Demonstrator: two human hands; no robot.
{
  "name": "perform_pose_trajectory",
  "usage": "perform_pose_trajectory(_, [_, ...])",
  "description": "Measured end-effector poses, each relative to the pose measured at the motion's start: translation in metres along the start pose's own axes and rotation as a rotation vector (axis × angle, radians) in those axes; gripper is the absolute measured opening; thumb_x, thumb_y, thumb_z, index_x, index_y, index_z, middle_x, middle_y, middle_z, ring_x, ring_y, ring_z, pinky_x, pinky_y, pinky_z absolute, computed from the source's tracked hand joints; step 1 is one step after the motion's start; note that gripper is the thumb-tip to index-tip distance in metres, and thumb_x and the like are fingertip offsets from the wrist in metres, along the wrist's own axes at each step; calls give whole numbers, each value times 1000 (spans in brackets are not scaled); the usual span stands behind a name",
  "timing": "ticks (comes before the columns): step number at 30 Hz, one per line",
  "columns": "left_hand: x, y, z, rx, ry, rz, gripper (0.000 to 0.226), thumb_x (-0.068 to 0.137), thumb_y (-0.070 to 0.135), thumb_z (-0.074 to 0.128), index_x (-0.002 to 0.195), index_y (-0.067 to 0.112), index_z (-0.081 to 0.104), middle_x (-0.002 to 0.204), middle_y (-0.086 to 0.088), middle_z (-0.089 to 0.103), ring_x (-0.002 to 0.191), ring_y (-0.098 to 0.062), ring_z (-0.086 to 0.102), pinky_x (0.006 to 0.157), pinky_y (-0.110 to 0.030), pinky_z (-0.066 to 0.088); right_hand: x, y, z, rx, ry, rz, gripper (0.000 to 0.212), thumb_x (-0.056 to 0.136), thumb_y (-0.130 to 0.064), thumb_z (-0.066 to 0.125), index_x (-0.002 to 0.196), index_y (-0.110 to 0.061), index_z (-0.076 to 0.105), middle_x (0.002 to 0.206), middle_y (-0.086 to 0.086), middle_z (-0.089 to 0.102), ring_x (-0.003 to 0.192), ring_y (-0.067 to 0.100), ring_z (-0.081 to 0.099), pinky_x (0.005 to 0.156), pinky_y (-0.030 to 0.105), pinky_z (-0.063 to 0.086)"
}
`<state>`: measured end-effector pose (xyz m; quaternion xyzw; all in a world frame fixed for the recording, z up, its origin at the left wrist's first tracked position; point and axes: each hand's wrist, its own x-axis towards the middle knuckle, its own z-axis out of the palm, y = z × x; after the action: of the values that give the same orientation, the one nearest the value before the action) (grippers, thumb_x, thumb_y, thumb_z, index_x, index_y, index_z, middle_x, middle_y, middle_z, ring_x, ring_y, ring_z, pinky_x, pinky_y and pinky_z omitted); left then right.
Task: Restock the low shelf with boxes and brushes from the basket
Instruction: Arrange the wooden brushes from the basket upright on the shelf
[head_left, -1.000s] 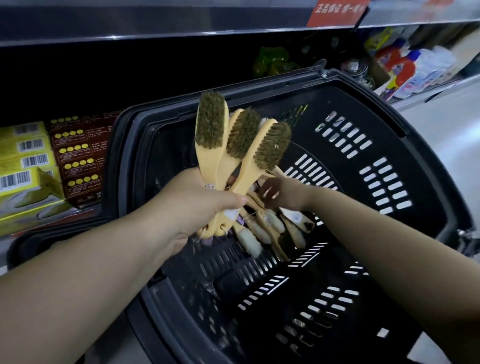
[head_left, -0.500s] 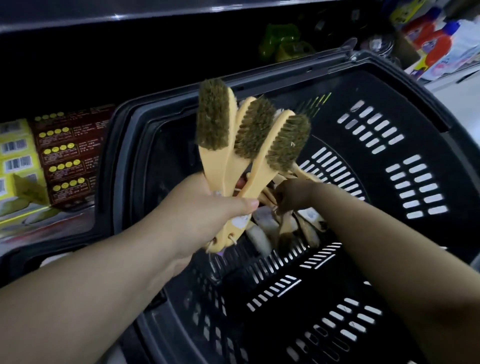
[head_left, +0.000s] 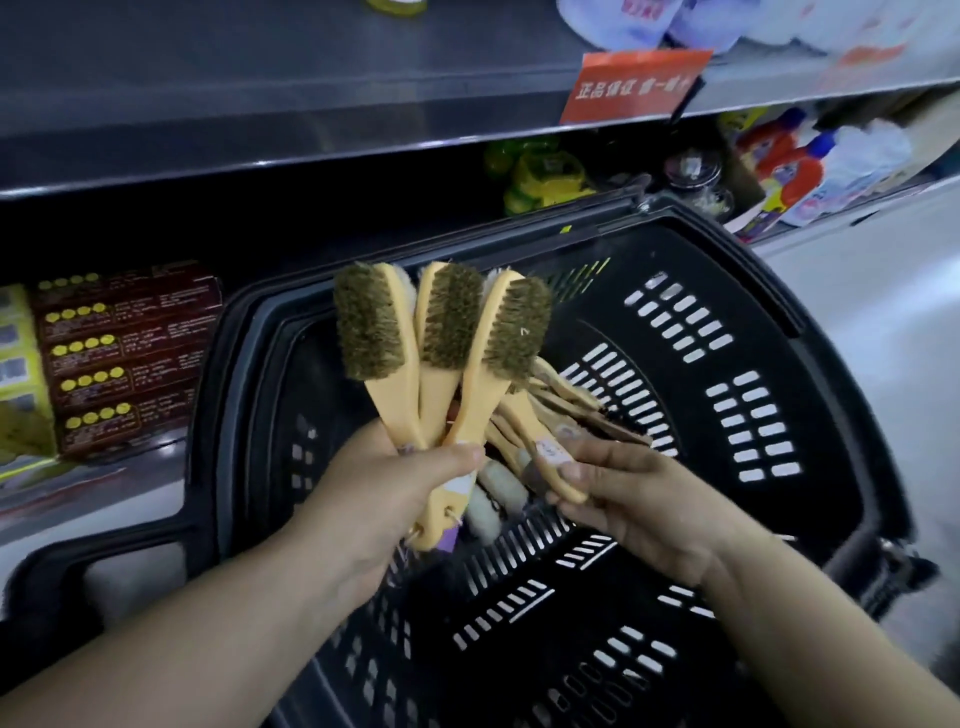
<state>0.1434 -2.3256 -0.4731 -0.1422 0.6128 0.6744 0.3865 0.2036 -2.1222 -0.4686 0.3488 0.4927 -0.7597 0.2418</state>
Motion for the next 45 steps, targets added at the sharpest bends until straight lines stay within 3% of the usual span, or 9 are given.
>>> perform_pose_trajectory(6, [-15,3,4,-144,92,23,23,75,12,74,97,12,68,80,-9,72,60,-20,65,45,-21,47,-16,23,39,135,-62,-184,24,72,-17,64,93,-4,68,84,9,72,72,15,70,65,21,57])
perform_pose_trajectory(12, [-33,0,2,-246,31,20,27,80,15,69,105,7,69,94,-14,73,76,-25,67,63,-35,54,-32,28,61,-223,-82,-361,21,89,-26,56,102,-16,70,104,3,72,98,16,68,85,24,53])
perform_pose_trajectory(15, [-42,-1,3,-258,14,36,21,82,14,67,102,9,69,82,-8,74,62,-18,68,48,-29,54,-34,35,70,-443,16,-472,22,95,-27,53,104,-16,69,106,6,71,103,22,65,96,39,50])
perform_pose_trajectory(20, [-53,-4,3,-210,33,147,22,82,19,67,104,14,68,92,-7,74,73,-15,69,64,-29,56,-38,33,76,-726,56,-567,23,94,-34,52,109,-21,65,103,-2,70,99,14,64,96,41,47])
perform_pose_trajectory(27, [-59,-5,0,-21,-109,101,34,56,29,77,86,14,70,64,-6,67,45,-12,58,37,-17,39,-47,35,76,-1210,67,-675,26,87,-55,50,91,-30,55,85,-14,57,85,6,56,82,38,49])
perform_pose_trajectory(32, [-54,-4,-10,71,-106,155,31,53,31,79,79,16,70,56,-2,64,42,-10,53,35,-14,32,-51,26,81,-1236,3,-582,62,69,-73,41,92,-19,63,84,1,64,80,15,60,78,41,50])
perform_pose_trajectory(37, [-36,0,-23,71,-8,169,26,70,19,77,94,13,68,50,5,63,38,-4,55,35,-10,34,-9,-13,47,-980,148,-460,43,90,-51,49,82,-13,66,84,2,70,77,14,68,80,32,52])
perform_pose_trajectory(41, [-25,3,-20,103,-16,180,24,70,18,77,92,13,68,52,2,63,37,-7,54,33,-13,33,77,-28,-11,-1276,443,-220,32,92,-32,53,100,-3,64,103,15,66,97,29,62,84,35,48])
perform_pose_trajectory(45, [-6,1,-7,128,-6,173,23,68,23,80,89,21,71,73,1,73,63,-15,66,46,-23,47,131,-11,-57,-1685,407,170,41,95,-33,45,120,-2,56,131,19,53,108,27,52,85,30,39])
